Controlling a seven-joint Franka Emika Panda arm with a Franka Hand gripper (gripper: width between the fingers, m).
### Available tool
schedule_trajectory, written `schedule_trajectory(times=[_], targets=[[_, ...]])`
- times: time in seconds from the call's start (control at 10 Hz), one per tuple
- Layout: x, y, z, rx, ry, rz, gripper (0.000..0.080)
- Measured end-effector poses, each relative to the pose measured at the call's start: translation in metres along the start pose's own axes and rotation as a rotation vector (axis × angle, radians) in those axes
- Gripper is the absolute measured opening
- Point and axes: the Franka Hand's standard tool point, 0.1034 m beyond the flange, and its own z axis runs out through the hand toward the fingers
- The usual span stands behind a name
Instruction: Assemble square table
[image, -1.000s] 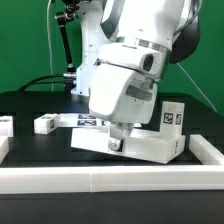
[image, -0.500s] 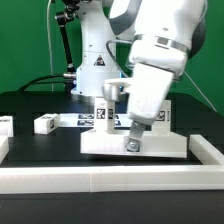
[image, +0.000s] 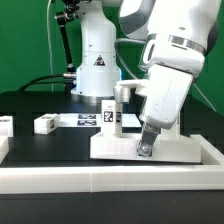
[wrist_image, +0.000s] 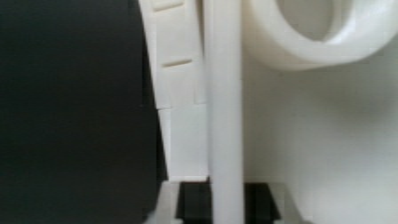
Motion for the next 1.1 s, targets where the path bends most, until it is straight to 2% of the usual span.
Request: schedule_trajectory(times=[0.2, 0.5, 0.8, 1.1], targets=[[0.000, 0.000, 0.001, 0.001, 0.000, 0.000, 0.0053], [0.017, -0.004, 0.001, 0.002, 0.011, -0.027, 0.0053], [0.026, -0.008, 0.000, 0.000, 0.016, -0.054, 0.0053], [0.030, -0.009, -0.002, -0.016, 0.024, -0.026, 0.0054]])
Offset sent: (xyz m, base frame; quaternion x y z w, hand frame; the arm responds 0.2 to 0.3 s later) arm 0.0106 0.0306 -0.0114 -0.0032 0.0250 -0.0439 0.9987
